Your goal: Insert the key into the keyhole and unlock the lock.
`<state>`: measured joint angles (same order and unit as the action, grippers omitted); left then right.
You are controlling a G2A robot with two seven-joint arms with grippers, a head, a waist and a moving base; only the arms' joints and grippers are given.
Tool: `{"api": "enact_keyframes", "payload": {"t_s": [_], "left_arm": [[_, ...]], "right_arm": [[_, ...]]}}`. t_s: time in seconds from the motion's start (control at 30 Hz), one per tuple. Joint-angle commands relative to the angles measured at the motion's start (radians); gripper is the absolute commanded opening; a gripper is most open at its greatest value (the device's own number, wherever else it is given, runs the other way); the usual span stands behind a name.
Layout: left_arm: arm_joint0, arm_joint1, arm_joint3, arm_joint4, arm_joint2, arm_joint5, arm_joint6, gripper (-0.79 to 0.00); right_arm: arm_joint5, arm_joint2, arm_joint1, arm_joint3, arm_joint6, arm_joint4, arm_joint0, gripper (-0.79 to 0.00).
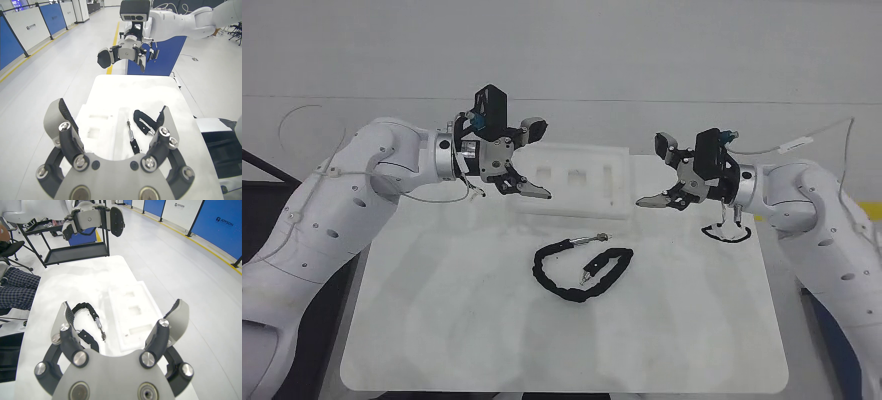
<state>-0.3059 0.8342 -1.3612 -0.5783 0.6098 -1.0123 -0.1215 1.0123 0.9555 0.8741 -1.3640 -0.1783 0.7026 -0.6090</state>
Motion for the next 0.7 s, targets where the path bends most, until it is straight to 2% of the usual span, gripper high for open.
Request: {"api": "enact_keyframes", "payload": {"t_s": [0.0,0.67], "left_arm": [[0.016,-0.006,-0.006,0.032,-0.017,0.000,-0.027,0.000],[0.030,-0.010,-0.008,0.061,-0.033,0.000,-0.046,0.000]], "right_arm": [[0.000,-0.007,0.000,0.014,0.002,-0.004,0.012,0.000],[0.000,-0.012,-0.002,0.021,0.001,-0.004,0.020,0.000]]}}
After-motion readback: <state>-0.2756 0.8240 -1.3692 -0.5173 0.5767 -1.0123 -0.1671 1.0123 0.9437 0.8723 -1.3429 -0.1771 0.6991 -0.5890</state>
